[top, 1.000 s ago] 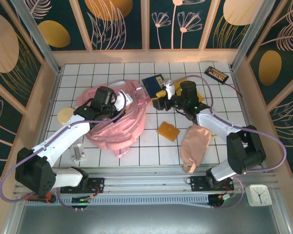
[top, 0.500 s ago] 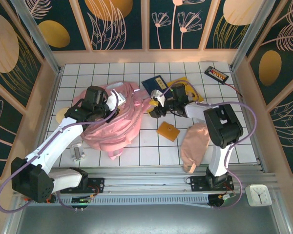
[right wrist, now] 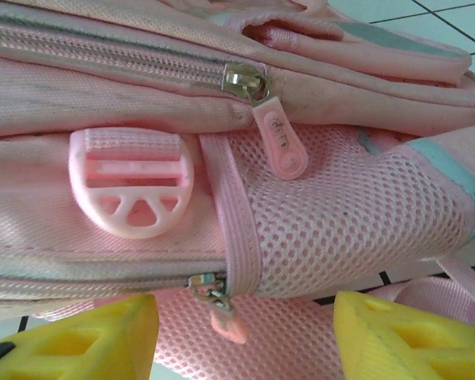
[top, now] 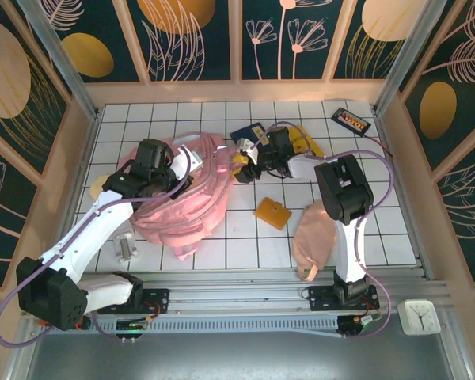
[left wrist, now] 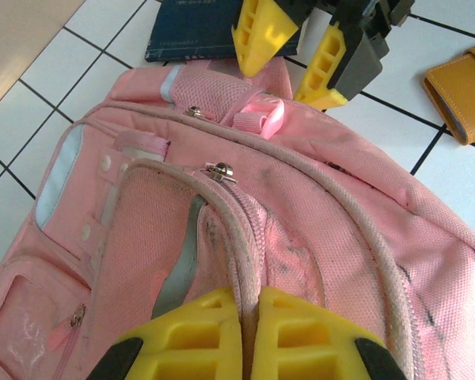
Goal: Pack books, pencil case, and school supplies into a backpack
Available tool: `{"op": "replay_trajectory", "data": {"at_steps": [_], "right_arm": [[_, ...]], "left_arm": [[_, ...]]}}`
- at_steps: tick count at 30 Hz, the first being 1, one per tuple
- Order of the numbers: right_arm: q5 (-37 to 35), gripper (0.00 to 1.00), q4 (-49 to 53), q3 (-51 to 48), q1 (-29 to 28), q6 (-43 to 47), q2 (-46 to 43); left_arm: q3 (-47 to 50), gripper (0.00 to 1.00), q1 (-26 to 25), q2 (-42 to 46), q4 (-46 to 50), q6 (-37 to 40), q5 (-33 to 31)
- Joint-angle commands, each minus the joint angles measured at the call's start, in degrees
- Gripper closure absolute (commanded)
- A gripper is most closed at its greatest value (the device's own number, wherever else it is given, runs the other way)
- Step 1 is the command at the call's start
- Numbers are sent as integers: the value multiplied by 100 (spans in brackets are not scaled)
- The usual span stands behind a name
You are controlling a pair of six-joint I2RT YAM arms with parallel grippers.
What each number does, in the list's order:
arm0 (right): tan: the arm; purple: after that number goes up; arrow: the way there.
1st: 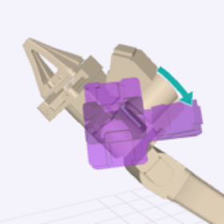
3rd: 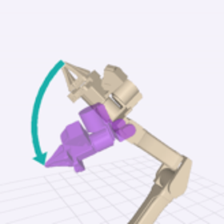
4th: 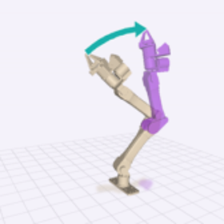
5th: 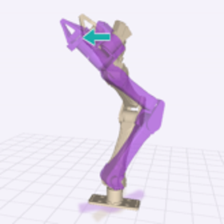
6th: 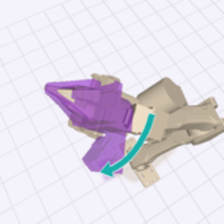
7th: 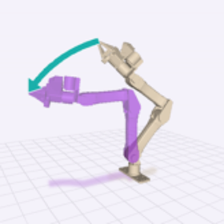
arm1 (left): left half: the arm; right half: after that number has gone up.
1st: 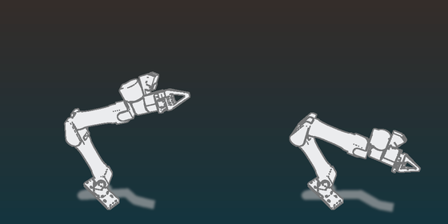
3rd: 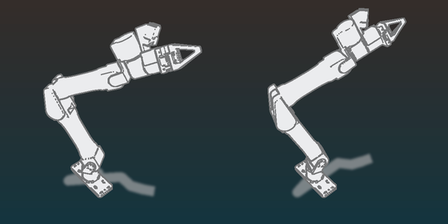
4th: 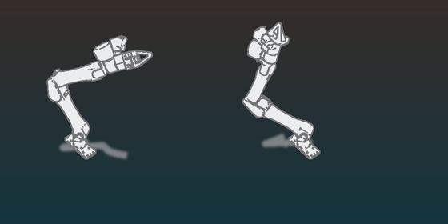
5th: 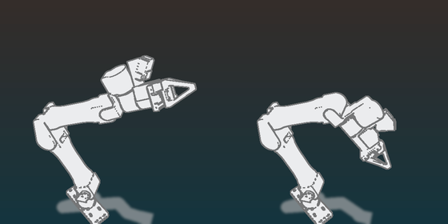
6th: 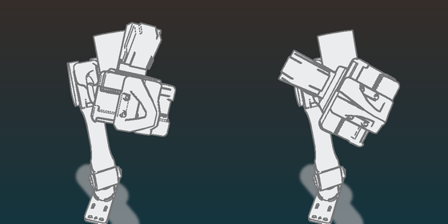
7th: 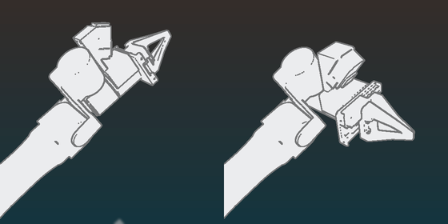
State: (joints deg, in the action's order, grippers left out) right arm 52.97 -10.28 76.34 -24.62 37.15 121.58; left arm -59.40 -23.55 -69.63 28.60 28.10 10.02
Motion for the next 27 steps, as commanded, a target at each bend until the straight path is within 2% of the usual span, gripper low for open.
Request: {"op": "replay_trajectory", "data": {"at_steps": [1, 3, 9, 18, 27], "right_arm": [[320, 39, 730, 369, -18, 275, 144], [372, 39, 1031, 411, -38, 337, 140], [338, 40, 1081, 370, -78, 373, 161], [363, 44, 632, 565, -122, 48, 277], [295, 69, 606, 537, -179, -24, 253]], "left_arm": [[-410, 100, 56, 89, -273, 81, 45], [-481, 100, 86, 107, -274, 82, 35], [-651, 100, 120, 142, -242, 117, 61], [-556, 100, 123, 237, -206, 161, 84], [-476, 100, 149, 327, -229, 205, 2]]}}
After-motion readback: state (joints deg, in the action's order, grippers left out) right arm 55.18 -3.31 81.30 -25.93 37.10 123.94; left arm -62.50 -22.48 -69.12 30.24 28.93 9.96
